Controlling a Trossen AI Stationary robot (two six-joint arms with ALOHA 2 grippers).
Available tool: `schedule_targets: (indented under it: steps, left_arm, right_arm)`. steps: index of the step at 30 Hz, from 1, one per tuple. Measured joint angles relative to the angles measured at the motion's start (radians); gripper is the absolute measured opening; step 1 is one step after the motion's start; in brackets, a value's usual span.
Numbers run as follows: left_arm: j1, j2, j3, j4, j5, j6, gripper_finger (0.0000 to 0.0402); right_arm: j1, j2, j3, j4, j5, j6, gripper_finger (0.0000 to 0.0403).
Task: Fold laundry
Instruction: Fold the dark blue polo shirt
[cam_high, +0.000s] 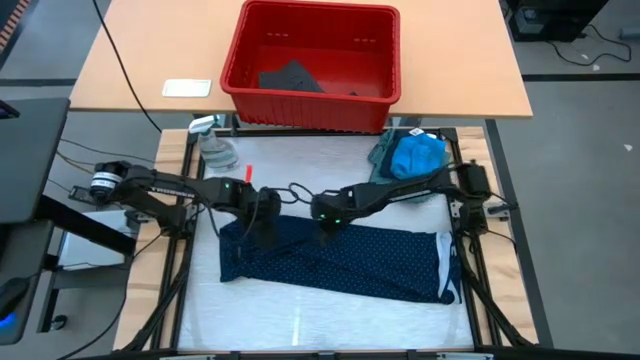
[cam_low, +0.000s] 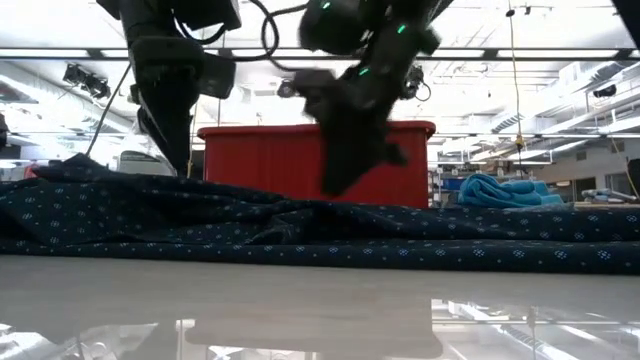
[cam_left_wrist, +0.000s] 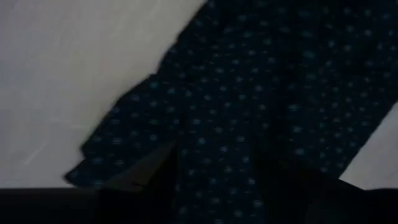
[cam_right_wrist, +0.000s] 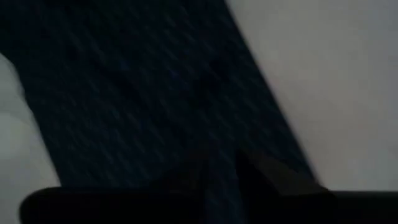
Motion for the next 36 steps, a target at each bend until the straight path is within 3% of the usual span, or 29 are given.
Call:
schedule_targets:
  steps: [5,9,15,21,25,29,33,36]
  left_arm:
    - [-0.074,0.051,0.001,0.135,0.070,-0.104,0.0203]
    - [-0.133,0.121,0.002,0.191,0.079,-0.139,0.0203]
    - [-0.154,0.232,0.001,0.167,0.080,-0.247,0.0203]
    - [-0.160,0.325,0.003,0.211,0.116,-0.304,0.0203]
    - [-0.135,0.380,0.009,0.286,0.147,-0.245,0.0203]
    - [-0.072,0.404,0.010,0.340,0.145,-0.159,0.0203]
    - [0.029,0.403,0.008,0.383,0.017,0.001,0.0203]
    - [0.122,0.404,0.004,0.455,-0.054,0.242,0.0203]
  right_arm:
    - [0.038,-0.118,-0.039,-0.290,0.083,-0.051,0.0112]
    - [0.071,-0.221,-0.151,-0.291,0.086,-0.024,0.0116]
    - [0.146,-0.401,-0.388,-0.350,0.027,0.161,0.0114]
    - [0.253,-0.541,-0.640,-0.274,0.017,0.299,0.0111]
    - [0.340,-0.552,-0.759,-0.197,-0.045,0.471,0.0111]
    - [0.467,-0.549,-0.783,-0.065,-0.072,0.674,0.0111]
    - [0.571,-0.538,-0.766,0.076,-0.009,0.891,0.0111]
    - [0.606,-0.491,-0.750,0.216,0.035,1.024,0.0111]
